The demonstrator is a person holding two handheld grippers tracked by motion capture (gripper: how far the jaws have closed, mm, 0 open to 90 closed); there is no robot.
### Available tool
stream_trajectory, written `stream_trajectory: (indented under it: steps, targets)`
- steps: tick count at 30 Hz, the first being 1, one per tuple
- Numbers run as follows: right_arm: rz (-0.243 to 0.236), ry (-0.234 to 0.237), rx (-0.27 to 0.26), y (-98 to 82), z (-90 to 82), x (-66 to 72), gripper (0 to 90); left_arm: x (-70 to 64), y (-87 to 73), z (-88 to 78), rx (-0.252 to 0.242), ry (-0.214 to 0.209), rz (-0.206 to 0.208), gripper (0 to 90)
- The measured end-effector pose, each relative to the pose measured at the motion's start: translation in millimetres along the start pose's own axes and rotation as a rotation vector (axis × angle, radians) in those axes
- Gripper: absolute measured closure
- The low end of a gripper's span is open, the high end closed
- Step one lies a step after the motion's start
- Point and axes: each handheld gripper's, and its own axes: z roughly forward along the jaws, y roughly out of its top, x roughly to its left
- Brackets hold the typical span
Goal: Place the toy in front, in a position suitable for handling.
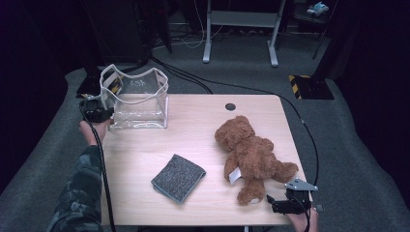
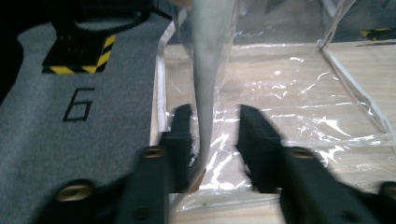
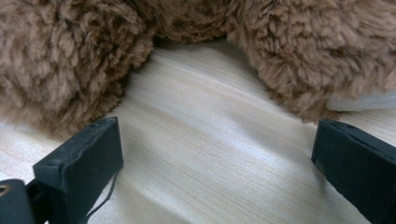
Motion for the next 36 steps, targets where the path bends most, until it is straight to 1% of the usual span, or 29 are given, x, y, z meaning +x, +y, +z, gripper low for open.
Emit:
stream_trajectory:
  steps: [1, 2, 3, 4, 5, 6, 7, 8, 10, 13, 15, 16, 19, 20, 22, 23, 24, 25, 27, 29, 31, 32, 33, 34, 35, 36]
  targets:
    - [0.000, -0.001, 0.000, 0.0, 0.0, -0.1, 1.3, -1.1, -0.6, -1.3, 0.001, 0.007, -0.008, 54.2]
    - [0.000, 0.000, 0.000, 0.0, 0.0, 0.0, 1.3, -3.2, -1.3, -2.9, 0.005, 0.001, -0.012, 46.6]
    - [-0.002, -0.002, 0.000, 0.0, 0.0, -0.1, 1.3, -4.1, -1.9, -4.3, 0.011, -0.024, -0.009, 39.3]
    - [0.000, 0.000, 0.000, 0.0, 0.0, 0.0, 1.3, -6.8, -3.0, -6.1, 0.013, -0.024, -0.007, 35.4]
    - [-0.002, -0.003, 0.000, 0.0, 0.0, -0.2, 1.3, -8.8, -4.1, -8.4, 0.021, -0.024, 0.004, 31.3]
    - [-0.001, -0.001, 0.000, 0.0, 0.0, -0.1, 1.3, -9.6, -5.0, -10.1, 0.028, -0.043, -0.002, 27.5]
    - [-0.003, -0.002, 0.001, 0.0, 0.0, -0.3, 1.3, -10.0, -5.1, -12.2, 0.051, -0.059, -0.013, 25.1]
    - [-0.001, 0.000, 0.001, 0.0, 0.0, -0.1, 1.3, -11.4, -6.2, -15.0, 0.051, -0.063, -0.019, 21.8]
    - [0.001, 0.000, 0.000, 0.1, 0.0, 0.1, 1.3, -15.3, -9.4, -20.4, 0.065, -0.072, -0.002, 20.0]
    - [0.001, 0.000, 0.000, 0.1, 0.0, 0.1, 1.3, -20.9, -17.8, -27.9, 0.074, -0.080, 0.007, 16.6]
    - [-0.001, -0.002, 0.000, 0.0, 0.1, -0.1, 1.3, -23.5, -23.7, -32.7, 0.079, -0.101, 0.009, 15.0]
    - [0.000, 0.000, 0.000, 0.1, 0.0, 0.1, 1.3, -25.9, -26.3, -35.0, 0.088, -0.100, 0.016, 14.9]
    - [-0.003, -0.003, 0.001, 0.1, 0.1, -0.2, 1.3, -33.8, -33.2, -42.8, 0.093, -0.126, 0.040, 13.9]
    - [-0.002, -0.003, 0.001, 0.1, 0.2, -0.2, 1.3, -37.7, -35.3, -45.7, 0.091, -0.131, 0.050, 13.6]
    - [-0.002, -0.002, 0.002, 0.1, 0.1, -0.2, 1.3, -46.2, -39.3, -51.1, 0.104, -0.150, 0.087, 12.8]
    - [-0.002, -0.003, 0.000, 0.1, 0.2, -0.2, 1.3, -51.6, -41.7, -53.3, 0.103, -0.158, 0.094, 12.4]
    - [-0.002, -0.003, 0.001, 0.2, 0.2, -0.2, 1.3, -56.0, -43.5, -55.5, 0.110, -0.164, 0.120, 11.9]
    - [-0.002, -0.003, 0.001, 0.2, 0.2, -0.2, 1.3, -61.0, -45.7, -57.7, 0.113, -0.178, 0.125, 11.4]
    - [0.000, -0.003, 0.002, 0.2, 0.1, -0.1, 1.3, -70.9, -50.8, -61.1, 0.121, -0.192, 0.160, 10.9]
    - [0.000, -0.003, 0.002, 0.2, 0.2, -0.1, 1.3, -80.8, -56.7, -64.6, 0.128, -0.215, 0.180, 10.4]
    - [-0.002, -0.003, 0.001, 0.2, 0.2, -0.2, 1.3, -90.5, -63.0, -68.4, 0.130, -0.229, 0.212, 10.2]
    - [-0.002, -0.003, 0.001, 0.2, 0.2, -0.2, 1.3, -95.3, -66.5, -69.8, 0.130, -0.236, 0.223, 10.2]
    - [-0.002, -0.003, 0.001, 0.2, 0.2, -0.2, 1.3, -99.0, -69.6, -71.2, 0.138, -0.253, 0.233, 10.2]
    - [-0.002, -0.003, 0.001, 0.2, 0.2, -0.2, 1.3, -103.5, -73.0, -72.7, 0.145, -0.262, 0.242, 10.0]
    - [-0.002, -0.003, 0.001, 0.2, 0.2, -0.2, 1.3, -107.8, -76.1, -73.8, 0.153, -0.269, 0.261, 10.0]
    - [-0.001, -0.003, 0.001, 0.2, 0.2, -0.2, 1.3, -112.8, -80.0, -74.2, 0.151, -0.282, 0.257, 9.9]
